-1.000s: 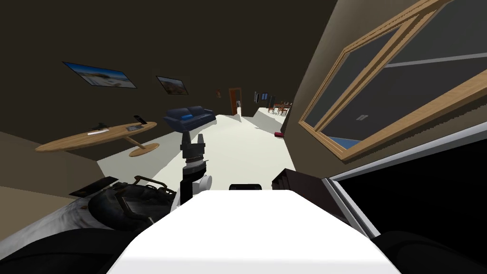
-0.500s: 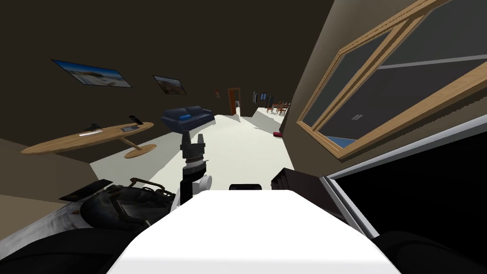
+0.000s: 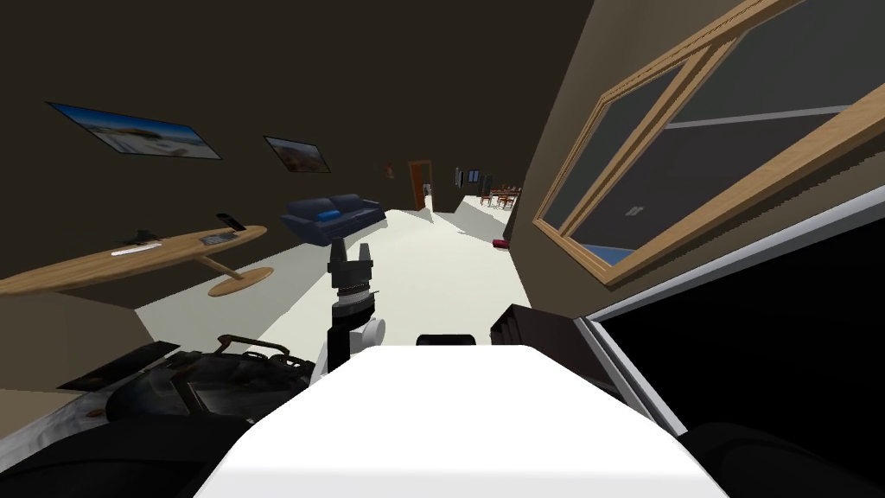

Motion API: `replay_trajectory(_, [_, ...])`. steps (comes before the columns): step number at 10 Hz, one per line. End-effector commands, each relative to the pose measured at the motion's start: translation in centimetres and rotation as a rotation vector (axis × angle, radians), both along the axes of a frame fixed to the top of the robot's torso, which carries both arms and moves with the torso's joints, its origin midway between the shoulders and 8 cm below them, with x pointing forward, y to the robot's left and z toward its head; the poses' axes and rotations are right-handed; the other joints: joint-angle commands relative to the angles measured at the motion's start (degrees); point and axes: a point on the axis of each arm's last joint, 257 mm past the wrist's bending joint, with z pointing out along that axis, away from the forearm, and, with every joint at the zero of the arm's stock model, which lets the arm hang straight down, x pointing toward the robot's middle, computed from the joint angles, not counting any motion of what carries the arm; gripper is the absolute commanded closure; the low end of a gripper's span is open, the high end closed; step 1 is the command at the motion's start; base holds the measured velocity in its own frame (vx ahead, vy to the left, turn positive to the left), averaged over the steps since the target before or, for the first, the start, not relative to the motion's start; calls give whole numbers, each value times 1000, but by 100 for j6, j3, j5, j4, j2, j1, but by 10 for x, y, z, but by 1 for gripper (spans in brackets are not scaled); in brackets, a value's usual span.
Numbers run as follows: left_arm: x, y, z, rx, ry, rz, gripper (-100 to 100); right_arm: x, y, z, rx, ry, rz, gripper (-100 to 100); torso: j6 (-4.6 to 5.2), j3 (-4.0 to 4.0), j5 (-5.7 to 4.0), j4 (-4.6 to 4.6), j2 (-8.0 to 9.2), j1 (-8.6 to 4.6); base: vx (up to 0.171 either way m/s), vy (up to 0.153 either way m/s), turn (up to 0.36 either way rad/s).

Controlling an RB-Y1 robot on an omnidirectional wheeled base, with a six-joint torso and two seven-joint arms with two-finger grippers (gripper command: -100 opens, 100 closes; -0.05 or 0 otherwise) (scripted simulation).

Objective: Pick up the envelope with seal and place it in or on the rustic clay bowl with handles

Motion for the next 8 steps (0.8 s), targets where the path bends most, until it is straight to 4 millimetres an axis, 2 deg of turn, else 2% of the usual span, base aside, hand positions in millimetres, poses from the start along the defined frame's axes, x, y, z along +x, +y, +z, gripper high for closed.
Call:
replay_trajectory(1, [0,0,0,0,0,0,0,-3,-1,6,-4,3,2,100,0,0,0,0,0,0,35,-2,-65])
replay_trajectory(4, [0,0,0,0,0,0,0,-5,-4,17,-13,5,12,100,3,-11,4,-4,-20,7,66,-6,-71])
replay_trajectory(8, [0,0,0,0,0,0,0,-4,-7,39,-27,2,38,100,3,-15,5,-6,-25,-8,72,-41,-89])
